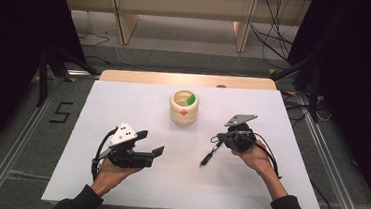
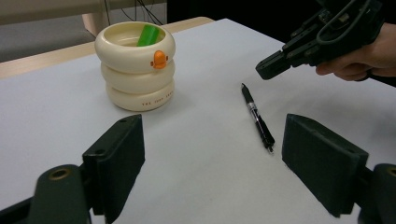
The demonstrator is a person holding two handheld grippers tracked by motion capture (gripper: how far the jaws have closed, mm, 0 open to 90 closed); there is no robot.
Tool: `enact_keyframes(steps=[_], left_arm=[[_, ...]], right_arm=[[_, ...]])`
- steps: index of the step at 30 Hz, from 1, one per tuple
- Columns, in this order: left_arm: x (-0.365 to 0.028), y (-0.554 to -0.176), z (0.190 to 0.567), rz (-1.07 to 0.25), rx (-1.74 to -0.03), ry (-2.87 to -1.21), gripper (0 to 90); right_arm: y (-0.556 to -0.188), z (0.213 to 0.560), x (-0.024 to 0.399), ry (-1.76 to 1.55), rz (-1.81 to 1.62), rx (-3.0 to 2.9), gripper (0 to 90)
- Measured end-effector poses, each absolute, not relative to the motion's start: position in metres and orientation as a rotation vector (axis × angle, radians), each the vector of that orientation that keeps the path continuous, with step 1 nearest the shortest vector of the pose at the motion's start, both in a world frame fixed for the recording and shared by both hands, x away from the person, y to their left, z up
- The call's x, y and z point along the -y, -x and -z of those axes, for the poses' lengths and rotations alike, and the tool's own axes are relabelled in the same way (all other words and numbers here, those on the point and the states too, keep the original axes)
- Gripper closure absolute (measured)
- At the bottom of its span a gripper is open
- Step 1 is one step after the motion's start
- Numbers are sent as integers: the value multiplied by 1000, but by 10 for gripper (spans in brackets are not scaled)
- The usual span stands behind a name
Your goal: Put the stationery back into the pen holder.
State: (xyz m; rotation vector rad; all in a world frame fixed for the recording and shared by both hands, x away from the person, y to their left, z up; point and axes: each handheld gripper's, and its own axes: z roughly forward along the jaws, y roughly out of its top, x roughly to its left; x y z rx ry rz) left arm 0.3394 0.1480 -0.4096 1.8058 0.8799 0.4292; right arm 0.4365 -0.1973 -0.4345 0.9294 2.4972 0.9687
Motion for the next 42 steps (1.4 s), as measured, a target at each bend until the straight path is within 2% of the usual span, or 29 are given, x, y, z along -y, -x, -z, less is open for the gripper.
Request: enact_keyframes(steps=[10,24,42], left_arm=[[-149,-336,411,-434,-878,-1802,204],[-150,-335,409,-434,-871,-1795,205],[-149,-334,409,-431,-863,-1794,206]], right_arm=[[-424,444,194,-903,-1016,-2505,900],[-461,468,189,-1041,-910,-2483,900],[-481,479,201,-1144,-863,-2453,900]])
